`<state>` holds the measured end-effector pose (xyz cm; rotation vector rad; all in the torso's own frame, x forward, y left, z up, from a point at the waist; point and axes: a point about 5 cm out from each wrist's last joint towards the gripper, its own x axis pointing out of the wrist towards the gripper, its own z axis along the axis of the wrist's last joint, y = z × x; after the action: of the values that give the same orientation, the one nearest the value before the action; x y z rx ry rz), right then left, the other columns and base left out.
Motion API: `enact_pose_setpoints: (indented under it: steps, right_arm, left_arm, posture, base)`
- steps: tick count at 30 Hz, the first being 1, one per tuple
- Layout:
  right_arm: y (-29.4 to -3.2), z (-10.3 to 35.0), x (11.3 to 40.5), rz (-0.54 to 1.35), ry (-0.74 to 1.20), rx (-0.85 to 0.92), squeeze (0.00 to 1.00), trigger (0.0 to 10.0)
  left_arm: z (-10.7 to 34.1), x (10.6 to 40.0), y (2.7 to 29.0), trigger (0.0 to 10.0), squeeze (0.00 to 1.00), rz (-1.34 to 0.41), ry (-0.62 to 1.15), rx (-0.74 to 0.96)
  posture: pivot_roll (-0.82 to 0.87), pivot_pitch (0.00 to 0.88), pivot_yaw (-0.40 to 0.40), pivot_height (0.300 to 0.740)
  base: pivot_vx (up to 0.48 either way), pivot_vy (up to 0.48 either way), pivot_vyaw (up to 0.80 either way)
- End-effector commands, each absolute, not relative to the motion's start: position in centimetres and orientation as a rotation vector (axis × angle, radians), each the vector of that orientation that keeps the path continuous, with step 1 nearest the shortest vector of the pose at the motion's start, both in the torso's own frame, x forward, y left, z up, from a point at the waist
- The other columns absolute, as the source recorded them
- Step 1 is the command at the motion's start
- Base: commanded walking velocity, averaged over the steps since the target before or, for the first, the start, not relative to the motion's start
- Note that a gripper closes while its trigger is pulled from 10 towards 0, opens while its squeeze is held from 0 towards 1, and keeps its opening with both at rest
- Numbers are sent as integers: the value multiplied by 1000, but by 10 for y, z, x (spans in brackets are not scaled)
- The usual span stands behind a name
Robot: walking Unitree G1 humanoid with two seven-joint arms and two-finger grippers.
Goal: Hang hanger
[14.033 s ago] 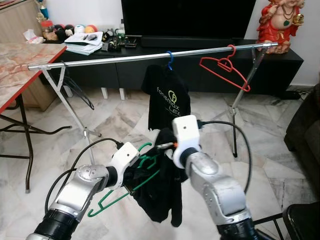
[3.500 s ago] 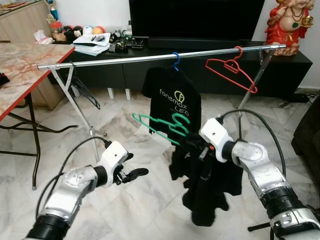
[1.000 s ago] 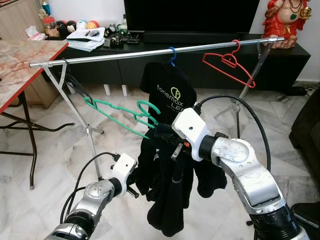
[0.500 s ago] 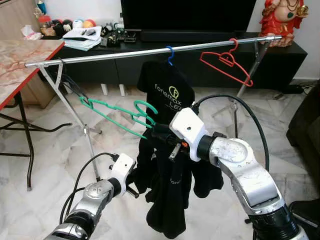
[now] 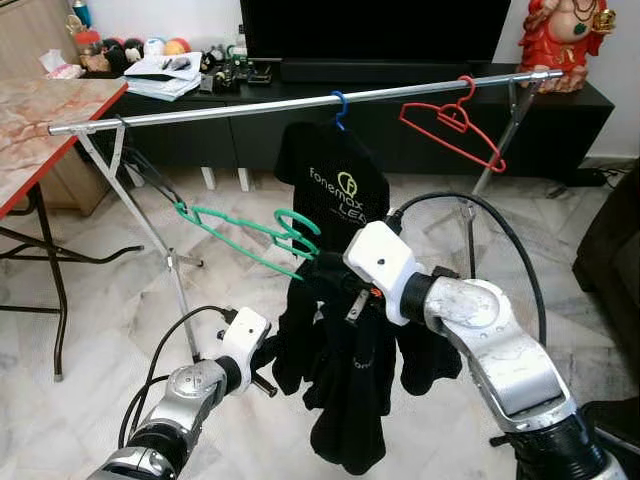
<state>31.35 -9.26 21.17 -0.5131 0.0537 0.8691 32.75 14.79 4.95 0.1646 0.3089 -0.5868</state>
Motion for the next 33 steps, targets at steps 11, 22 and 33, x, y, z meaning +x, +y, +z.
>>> enact_pose_setpoints:
  steps: [11, 22, 33]
  right_arm:
    - [-142, 215, 307, 870, -72, -279, 0, 0]
    - [-168, 155, 285, 1053, 189, -467, 0, 0]
    - [-196, 143, 302, 928, 241, -785, 0, 0]
  left_arm:
    - [38, 319, 161, 0, 0, -558, 358, 191]
    - [35, 316, 164, 0, 0, -561, 372, 205]
    - [35, 315, 168, 0, 0, -558, 374, 214]
  posture:
    - [-20, 132, 48, 740]
    - [-19, 128, 51, 740]
    - [-16, 116, 51, 740]
  base:
    - [0, 0, 0]
    - [0, 0, 0]
    - [0, 0, 0]
